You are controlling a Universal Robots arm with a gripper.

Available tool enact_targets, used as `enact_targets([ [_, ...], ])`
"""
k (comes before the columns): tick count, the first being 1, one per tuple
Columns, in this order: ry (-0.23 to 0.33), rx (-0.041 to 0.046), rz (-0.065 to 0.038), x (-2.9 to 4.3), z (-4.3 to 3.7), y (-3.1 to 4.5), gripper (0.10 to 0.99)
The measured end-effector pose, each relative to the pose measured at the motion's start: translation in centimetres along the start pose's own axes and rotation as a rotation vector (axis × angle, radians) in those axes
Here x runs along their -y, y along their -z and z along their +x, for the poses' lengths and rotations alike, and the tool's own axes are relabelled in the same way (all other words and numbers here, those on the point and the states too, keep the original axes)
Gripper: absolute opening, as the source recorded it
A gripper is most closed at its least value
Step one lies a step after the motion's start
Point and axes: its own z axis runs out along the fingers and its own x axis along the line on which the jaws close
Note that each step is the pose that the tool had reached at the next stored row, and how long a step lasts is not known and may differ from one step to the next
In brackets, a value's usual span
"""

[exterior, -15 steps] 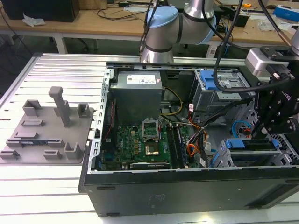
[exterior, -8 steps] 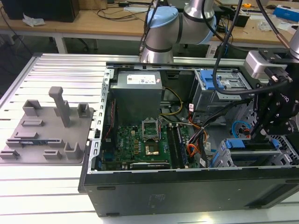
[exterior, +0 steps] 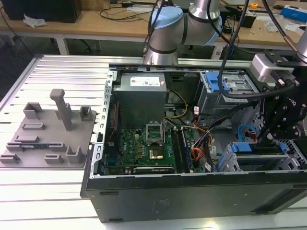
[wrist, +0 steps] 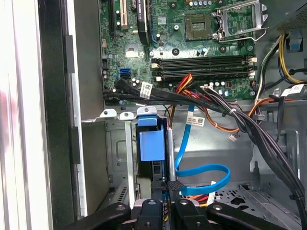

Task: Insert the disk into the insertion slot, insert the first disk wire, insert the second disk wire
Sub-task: 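Insert the second disk wire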

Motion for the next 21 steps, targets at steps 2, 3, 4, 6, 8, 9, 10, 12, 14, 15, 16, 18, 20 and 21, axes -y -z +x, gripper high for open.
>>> enact_targets([
  [2, 0.000, 0.0000, 0.000, 0.00, 0.00, -0.11, 0.161],
  [3, 0.000, -0.0003, 0.000, 0.01, -0.01, -0.18, 0.161],
  [4, 0.000, -0.0002, 0.000, 0.01, -0.01, -0.23, 0.161],
  [6, 0.001, 0.0000, 0.000, 0.01, -0.02, -0.36, 0.161],
  [8, 0.002, -0.0002, 0.000, 0.01, -0.02, -0.42, 0.161],
  [9, 0.003, -0.0002, 0.000, 0.01, -0.02, -0.47, 0.161],
  [10, 0.005, -0.0004, 0.000, 0.00, -0.02, -0.57, 0.161],
  [12, 0.008, -0.0009, 0.001, -0.03, -0.01, -0.87, 0.161],
  [14, 0.009, -0.0005, 0.001, -0.04, -0.01, -0.99, 0.161],
  [15, 0.009, 0.0003, 0.001, -0.04, -0.01, -1.02, 0.161],
  [16, 0.009, 0.0013, 0.001, -0.05, -0.02, -1.05, 0.173],
  [18, 0.009, 0.0018, 0.000, -0.07, -0.01, -0.92, 0.239],
  [20, 0.009, 0.0007, 0.000, -0.07, 0.03, -0.23, 0.239],
  [21, 0.009, 0.0004, 0.001, -0.07, 0.05, 0.17, 0.239],
])
